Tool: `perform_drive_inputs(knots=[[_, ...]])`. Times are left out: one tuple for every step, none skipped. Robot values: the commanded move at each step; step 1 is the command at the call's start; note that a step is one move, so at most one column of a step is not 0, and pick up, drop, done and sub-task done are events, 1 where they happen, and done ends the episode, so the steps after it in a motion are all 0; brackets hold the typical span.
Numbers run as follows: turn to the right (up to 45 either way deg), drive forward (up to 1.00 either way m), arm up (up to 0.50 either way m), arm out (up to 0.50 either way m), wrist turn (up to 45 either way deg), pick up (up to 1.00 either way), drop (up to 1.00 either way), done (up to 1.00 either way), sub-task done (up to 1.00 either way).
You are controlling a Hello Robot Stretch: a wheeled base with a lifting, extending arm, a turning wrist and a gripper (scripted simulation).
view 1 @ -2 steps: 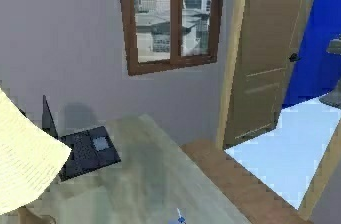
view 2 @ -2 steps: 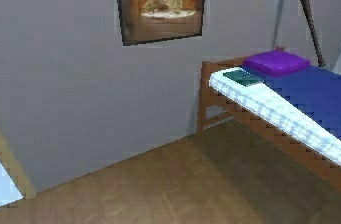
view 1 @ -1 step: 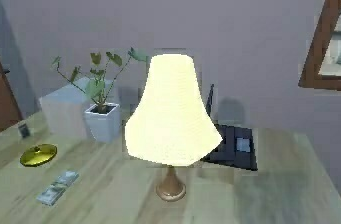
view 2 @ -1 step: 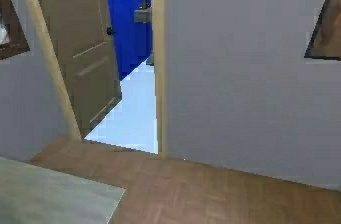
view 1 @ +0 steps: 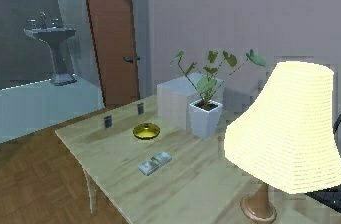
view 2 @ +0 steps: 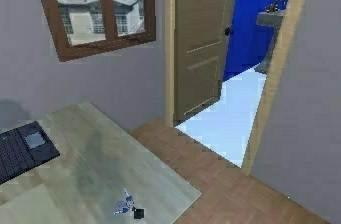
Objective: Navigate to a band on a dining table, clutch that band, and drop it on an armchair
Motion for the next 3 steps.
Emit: perform_drive_inputs(knots=[[0.0,0.00,0.50,0.00,0.0,0.00,0.00,0.00,0.00],[0.0,0.00,0.38,0.00,0.0,0.00,0.00,0.00,0.00],[0.0,0.00,0.00,0.10,0.0,0.00,0.00,0.00,0.00]])
